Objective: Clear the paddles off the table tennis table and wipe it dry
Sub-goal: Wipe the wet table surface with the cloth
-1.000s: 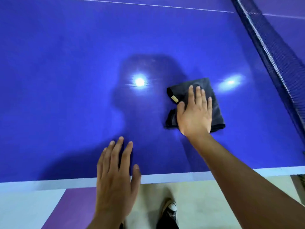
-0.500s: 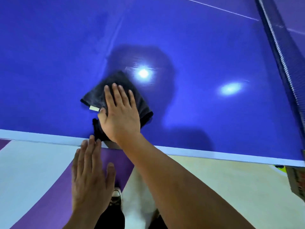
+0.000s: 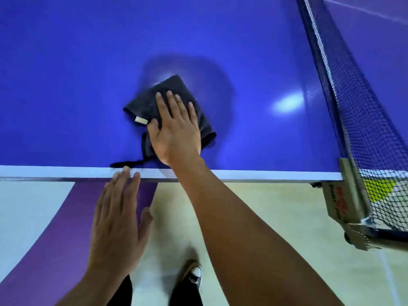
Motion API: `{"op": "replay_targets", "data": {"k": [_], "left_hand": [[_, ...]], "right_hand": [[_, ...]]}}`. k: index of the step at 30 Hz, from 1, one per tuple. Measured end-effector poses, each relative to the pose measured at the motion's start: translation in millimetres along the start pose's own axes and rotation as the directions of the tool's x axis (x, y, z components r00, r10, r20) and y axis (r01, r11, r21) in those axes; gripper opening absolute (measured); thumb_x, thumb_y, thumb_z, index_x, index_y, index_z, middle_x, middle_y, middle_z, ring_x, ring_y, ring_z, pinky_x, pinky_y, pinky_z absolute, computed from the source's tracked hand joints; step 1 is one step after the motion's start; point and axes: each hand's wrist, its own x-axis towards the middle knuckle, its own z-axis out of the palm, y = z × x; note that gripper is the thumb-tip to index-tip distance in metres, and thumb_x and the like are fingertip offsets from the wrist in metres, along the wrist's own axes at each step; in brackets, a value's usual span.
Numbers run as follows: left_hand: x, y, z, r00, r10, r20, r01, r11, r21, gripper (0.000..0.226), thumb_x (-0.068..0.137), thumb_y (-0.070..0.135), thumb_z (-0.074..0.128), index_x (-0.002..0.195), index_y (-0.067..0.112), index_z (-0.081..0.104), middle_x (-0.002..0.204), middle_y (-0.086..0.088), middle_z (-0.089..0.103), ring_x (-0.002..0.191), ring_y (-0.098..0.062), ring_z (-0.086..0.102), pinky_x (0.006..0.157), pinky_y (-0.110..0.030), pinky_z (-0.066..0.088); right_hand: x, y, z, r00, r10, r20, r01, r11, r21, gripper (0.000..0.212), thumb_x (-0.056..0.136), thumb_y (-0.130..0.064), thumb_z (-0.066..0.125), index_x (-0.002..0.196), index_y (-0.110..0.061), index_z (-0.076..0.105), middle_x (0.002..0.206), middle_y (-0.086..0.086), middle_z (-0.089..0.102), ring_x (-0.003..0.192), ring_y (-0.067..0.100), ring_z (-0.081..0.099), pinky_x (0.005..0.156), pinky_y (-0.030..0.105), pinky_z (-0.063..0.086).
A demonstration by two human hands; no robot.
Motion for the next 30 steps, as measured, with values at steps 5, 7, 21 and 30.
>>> {"op": "replay_targets", "data": {"k": [5,7,21,30], "left_hand": [[2,70,35,0.991,0.127,-0.039,-0.126,0.992,0.006,0.065,0.092,0.026,0.044,0.152,0.002,0.040,0.163,-0.017,0.031,0.151,-0.036,0.029,0.121,-0.051,0.027],[4,103,50,0.988,0.152,-0.036,-0.152,0.988,0.000,0.066,0.091,0.025,0.046,0.153,0.002,0.040,0.163,-0.016,0.030,0.151,-0.036,0.029,0.123,-0.050,0.025],[11,104,50,0.982,0.181,-0.051,-0.173,0.975,0.139,0.066,0.091,0.019,0.056,0.153,0.005,0.040,0.161,-0.018,0.034,0.149,-0.036,0.032,0.124,-0.049,0.022],[13,-8,3,0.988,-0.087,-0.130,0.102,0.989,0.110,0.071,0.095,0.030,0.047,0.160,0.009,0.027,0.167,-0.017,0.020,0.154,-0.035,0.021,0.124,-0.050,0.024]], "right_hand": [[-30,142,-52,0.980,0.192,-0.054,-0.194,0.980,-0.048,0.062,0.105,-0.039,0.033,0.164,-0.024,0.020,0.171,-0.002,0.017,0.158,0.014,0.009,0.128,0.038,-0.002],[-46,208,-74,0.943,0.311,-0.119,-0.320,0.945,-0.065,0.061,0.104,-0.037,0.036,0.163,-0.024,0.024,0.170,0.001,0.020,0.157,0.017,0.015,0.128,0.039,0.001],[-86,291,-101,0.840,0.516,-0.168,-0.532,0.844,-0.063,0.068,0.100,-0.041,0.024,0.164,-0.018,0.019,0.171,0.009,0.016,0.158,0.023,0.010,0.129,0.045,0.003],[-75,102,-34,0.948,0.297,-0.113,-0.307,0.948,-0.085,0.071,0.099,-0.045,0.019,0.164,-0.018,0.017,0.171,0.006,0.014,0.158,0.022,0.008,0.128,0.044,0.000]]}}
